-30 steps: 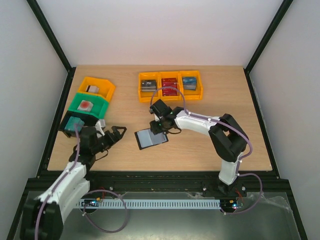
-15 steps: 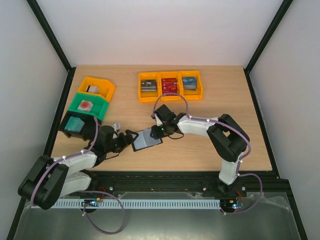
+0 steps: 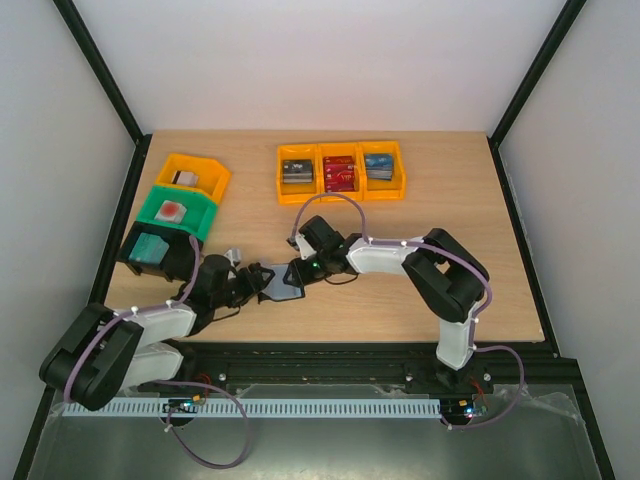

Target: Take the credit cards out of the card holder

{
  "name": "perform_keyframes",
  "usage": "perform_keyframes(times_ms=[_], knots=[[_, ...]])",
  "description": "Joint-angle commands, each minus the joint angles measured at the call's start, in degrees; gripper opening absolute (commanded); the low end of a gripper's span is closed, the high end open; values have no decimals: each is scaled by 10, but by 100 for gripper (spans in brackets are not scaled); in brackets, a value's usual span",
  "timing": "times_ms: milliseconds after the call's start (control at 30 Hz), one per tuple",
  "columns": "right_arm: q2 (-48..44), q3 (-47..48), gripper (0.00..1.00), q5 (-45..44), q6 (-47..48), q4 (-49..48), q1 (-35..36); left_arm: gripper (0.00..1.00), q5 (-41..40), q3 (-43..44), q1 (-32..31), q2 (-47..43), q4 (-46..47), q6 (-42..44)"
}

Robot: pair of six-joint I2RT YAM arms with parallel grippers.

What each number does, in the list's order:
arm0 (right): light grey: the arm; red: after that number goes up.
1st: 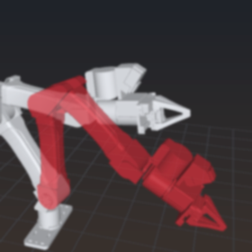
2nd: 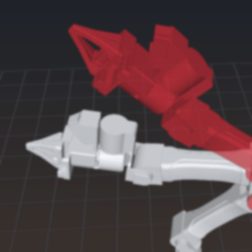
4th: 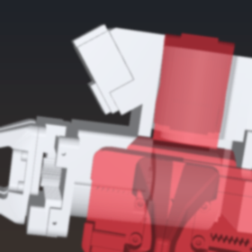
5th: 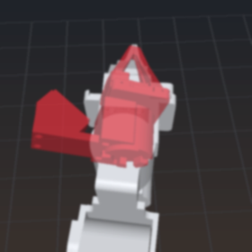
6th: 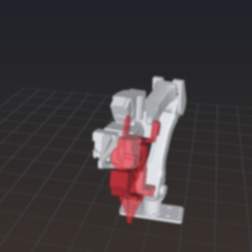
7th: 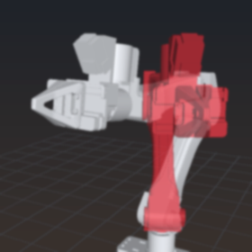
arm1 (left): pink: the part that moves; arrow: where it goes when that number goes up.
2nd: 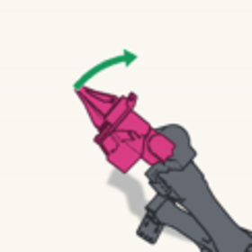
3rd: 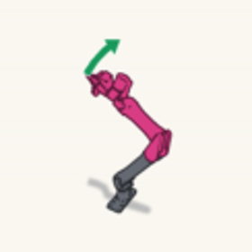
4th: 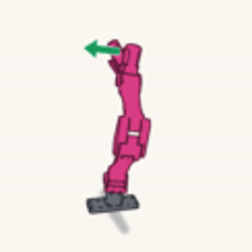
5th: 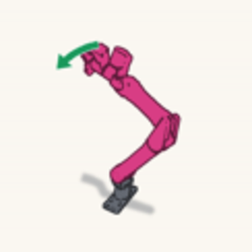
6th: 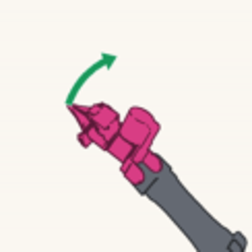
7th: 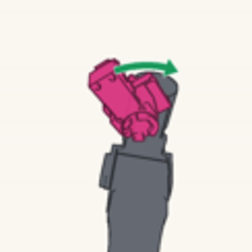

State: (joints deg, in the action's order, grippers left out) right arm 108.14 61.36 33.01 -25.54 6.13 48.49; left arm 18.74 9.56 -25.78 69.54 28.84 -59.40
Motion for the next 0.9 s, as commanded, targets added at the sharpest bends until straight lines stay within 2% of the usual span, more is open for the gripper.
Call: perform_keyframes(times_ms=[0,200,300,400,567,733,867], knots=[[8,12,30,31,-2,-14,7,60,-15,-13,-4,7,-7,-1],[-14,9,30,51,12,-27,-2,4,-14,-13,-4,-5,3,16],[-56,-10,34,75,18,-49,-40,2,3,-12,-3,-31,26,61],[-126,-40,41,115,28,-88,-95,2,57,-3,9,-80,62,121],[-247,-80,65,177,66,-161,-152,2,192,51,49,-188,117,278],[-325,-77,82,221,95,-231,-157,2,299,123,109,-261,148,310],[-357,-69,88,280,87,-321,-156,2,362,166,117,-315,149,323]])
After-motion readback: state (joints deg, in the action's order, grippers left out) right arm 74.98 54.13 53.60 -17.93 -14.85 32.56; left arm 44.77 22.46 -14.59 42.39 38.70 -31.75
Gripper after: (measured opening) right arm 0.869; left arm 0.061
